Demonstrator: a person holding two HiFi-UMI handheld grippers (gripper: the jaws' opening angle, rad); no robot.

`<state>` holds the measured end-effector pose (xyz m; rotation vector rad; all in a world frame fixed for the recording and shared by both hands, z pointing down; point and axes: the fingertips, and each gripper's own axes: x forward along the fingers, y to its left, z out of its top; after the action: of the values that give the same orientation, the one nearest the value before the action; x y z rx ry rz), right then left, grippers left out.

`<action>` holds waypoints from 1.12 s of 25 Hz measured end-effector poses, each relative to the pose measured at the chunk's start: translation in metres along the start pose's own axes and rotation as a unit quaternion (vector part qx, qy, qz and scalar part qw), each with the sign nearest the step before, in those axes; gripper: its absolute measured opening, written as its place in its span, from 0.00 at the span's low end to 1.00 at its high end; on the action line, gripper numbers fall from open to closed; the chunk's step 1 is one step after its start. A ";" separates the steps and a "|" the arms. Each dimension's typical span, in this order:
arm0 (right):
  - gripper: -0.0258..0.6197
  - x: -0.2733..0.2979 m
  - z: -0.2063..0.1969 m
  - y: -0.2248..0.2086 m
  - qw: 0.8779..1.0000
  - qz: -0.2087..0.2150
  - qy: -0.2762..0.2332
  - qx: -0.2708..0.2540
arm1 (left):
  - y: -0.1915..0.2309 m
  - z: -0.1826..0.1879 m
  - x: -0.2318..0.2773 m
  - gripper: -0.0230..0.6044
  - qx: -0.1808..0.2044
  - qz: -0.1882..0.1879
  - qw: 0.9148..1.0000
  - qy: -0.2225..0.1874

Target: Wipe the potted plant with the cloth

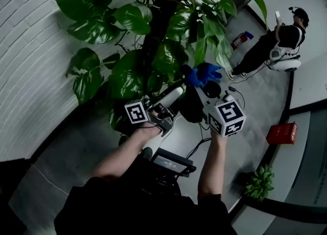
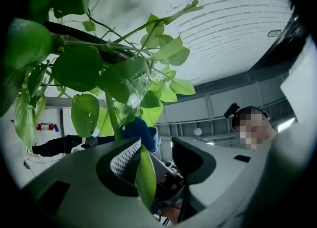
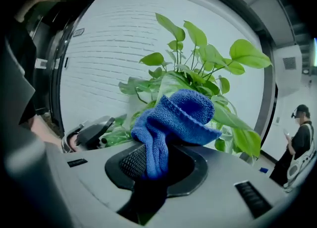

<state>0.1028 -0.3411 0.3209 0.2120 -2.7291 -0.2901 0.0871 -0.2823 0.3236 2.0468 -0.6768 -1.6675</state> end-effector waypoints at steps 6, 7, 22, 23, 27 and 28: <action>0.20 -0.007 -0.003 0.029 0.999 0.027 -0.005 -0.029 | -0.006 0.001 -0.004 0.34 -0.003 -0.009 1.000 -0.011; 0.21 -0.007 -0.003 0.034 0.999 0.030 -0.002 -0.042 | -0.006 0.000 -0.005 0.34 -0.003 -0.009 1.000 -0.011; 0.20 -0.012 -0.016 0.095 0.963 0.063 0.057 -0.256 | -0.028 0.000 -0.024 0.46 0.022 -0.022 0.999 -0.035; 0.21 -0.013 -0.017 0.098 0.962 0.068 0.060 -0.259 | -0.029 -0.001 -0.025 0.46 0.025 -0.020 0.999 -0.033; 0.21 -0.017 -0.025 0.112 0.955 0.091 0.074 -0.271 | -0.032 -0.003 -0.031 0.47 0.044 -0.008 0.999 -0.025; 0.21 -0.017 -0.027 0.116 0.955 0.096 0.075 -0.272 | -0.033 -0.003 -0.032 0.47 0.049 -0.005 0.999 -0.023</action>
<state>0.1164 -0.2308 0.3660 -0.1774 -2.3847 -0.9042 0.0887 -0.2363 0.3296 2.0862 -0.7792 -1.7228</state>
